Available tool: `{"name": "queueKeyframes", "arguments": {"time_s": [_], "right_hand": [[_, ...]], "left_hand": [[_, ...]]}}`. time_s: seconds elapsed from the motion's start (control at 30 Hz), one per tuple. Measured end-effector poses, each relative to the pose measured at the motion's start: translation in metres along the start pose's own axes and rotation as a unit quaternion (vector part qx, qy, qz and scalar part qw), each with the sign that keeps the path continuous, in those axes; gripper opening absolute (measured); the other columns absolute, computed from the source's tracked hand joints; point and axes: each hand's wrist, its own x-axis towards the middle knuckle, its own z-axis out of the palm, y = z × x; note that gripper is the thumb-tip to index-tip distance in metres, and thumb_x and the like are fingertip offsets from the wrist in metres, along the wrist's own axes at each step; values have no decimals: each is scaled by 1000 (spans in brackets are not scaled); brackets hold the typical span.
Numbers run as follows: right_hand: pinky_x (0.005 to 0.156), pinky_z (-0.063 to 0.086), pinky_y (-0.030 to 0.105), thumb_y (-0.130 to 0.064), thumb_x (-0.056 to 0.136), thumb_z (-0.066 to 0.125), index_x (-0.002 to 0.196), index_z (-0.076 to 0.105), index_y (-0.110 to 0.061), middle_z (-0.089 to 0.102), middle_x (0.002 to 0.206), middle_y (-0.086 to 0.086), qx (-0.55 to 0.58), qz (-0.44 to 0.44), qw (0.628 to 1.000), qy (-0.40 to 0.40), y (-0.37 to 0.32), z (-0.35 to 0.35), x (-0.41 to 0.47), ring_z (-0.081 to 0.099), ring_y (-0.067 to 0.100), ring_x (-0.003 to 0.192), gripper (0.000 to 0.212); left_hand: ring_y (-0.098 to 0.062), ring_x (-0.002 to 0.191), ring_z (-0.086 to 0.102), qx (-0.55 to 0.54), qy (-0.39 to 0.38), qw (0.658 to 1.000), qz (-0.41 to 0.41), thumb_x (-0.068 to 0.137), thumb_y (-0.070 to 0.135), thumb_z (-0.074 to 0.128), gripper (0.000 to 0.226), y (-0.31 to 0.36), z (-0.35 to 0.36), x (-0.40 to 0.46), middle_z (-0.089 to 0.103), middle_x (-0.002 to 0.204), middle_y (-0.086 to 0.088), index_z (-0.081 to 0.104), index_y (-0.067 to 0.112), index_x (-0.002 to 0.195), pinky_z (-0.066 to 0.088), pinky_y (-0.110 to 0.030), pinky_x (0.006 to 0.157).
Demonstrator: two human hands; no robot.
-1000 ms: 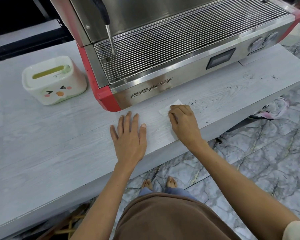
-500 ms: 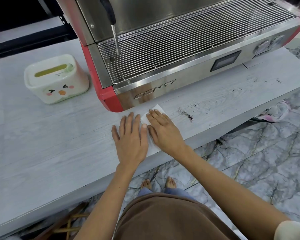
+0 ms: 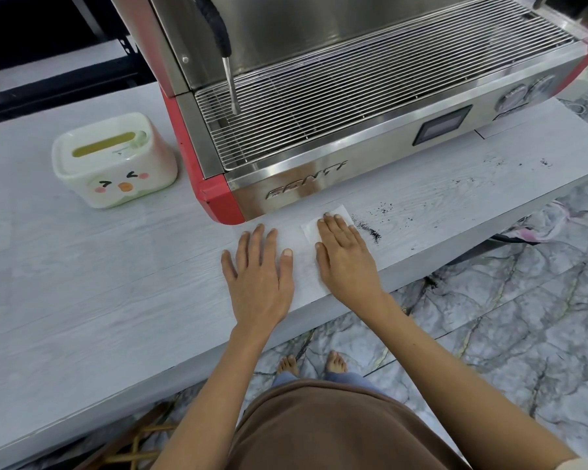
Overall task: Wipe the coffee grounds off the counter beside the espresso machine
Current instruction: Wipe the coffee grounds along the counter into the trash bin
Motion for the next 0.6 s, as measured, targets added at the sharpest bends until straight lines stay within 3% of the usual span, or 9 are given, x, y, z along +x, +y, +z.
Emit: {"name": "queueKeyframes", "arguments": {"time_s": [0.23,0.4,0.47,0.6], "right_hand": [[108,38,47,-21,99,34,131,54,2,52,138,18,-3,15,999,28,18,-4,-23,47,30,130,44],[112,33,44,-21,100,32,131,55,-1,51,140,15,25,18,999,25,38,-12,-20,44,27,133,43],[113,30,40,-14,100,39,128,57,-1,52,138,16,46,25,998,36,42,-17,-15,46,27,132,35],[108,38,47,-1,96,51,123,60,0,57,132,19,86,15,993,81,28,-25,-11,51,30,126,28]], "left_hand": [[-17,155,10,2,-5,1000,4,102,54,14,63,0,0,0,22,167,6,32,26,156,3,-56,123],[-19,155,8,6,-12,1000,7,101,56,14,65,0,0,0,20,167,5,30,26,156,1,-56,123],[-19,155,8,-1,-16,1000,5,100,55,15,65,0,0,1,19,167,4,30,26,156,0,-56,123],[-21,155,7,-18,-16,1000,-1,100,56,15,64,4,0,2,19,167,3,31,28,155,-2,-57,123]]}}
